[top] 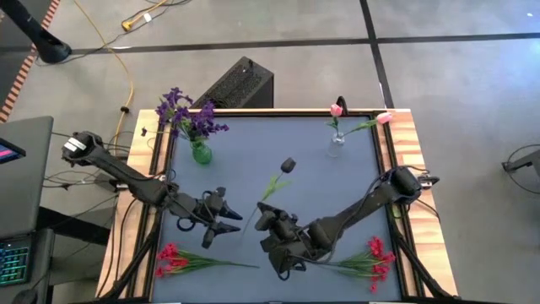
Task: Sort flowers into vase by color
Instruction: Put the black flower into the green vase
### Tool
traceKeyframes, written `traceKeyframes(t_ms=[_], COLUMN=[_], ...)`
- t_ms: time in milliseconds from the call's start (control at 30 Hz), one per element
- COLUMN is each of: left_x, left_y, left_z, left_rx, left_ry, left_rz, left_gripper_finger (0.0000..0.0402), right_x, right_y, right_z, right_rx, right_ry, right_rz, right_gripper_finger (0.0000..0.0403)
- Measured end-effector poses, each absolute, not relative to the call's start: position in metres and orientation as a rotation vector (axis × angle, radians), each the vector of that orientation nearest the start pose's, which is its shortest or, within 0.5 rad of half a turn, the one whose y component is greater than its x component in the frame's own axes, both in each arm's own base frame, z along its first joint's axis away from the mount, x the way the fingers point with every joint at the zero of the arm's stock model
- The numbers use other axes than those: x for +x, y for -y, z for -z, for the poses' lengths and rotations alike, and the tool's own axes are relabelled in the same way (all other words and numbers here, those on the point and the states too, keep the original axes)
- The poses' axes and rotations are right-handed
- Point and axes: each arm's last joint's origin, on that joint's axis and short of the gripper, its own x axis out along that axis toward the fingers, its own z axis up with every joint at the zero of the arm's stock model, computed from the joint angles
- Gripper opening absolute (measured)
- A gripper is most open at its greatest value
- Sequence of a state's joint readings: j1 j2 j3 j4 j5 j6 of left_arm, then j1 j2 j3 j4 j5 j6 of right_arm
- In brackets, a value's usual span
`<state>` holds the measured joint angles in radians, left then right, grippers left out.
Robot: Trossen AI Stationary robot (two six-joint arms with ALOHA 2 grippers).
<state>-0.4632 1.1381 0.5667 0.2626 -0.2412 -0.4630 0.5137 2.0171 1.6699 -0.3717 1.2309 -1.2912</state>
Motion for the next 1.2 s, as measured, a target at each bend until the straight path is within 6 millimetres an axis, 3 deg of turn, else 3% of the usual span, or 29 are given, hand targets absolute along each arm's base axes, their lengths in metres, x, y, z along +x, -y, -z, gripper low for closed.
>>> traceKeyframes(t_ms=[833,1000,1200], left_x=[0.238,0.239,0.240], left_y=[0.067,0.064,0.060], left_z=[-0.234,-0.234,-0.234], left_rx=[-0.497,-0.498,-0.497], left_ry=[-0.270,-0.274,-0.285], left_rz=[0.108,0.119,0.154], left_gripper_finger=[0.0157,0.0120,0.0031], right_x=[0.415,0.415,0.415], right_y=[-0.172,-0.173,-0.175], right_z=[-0.265,-0.264,-0.265], right_rx=[-1.743,-1.750,-1.753], right_ry=[-0.880,-0.869,-0.853], right_rz=[0.263,0.234,0.216], right_gripper_finger=[0.0016,0.0016,0.0020])
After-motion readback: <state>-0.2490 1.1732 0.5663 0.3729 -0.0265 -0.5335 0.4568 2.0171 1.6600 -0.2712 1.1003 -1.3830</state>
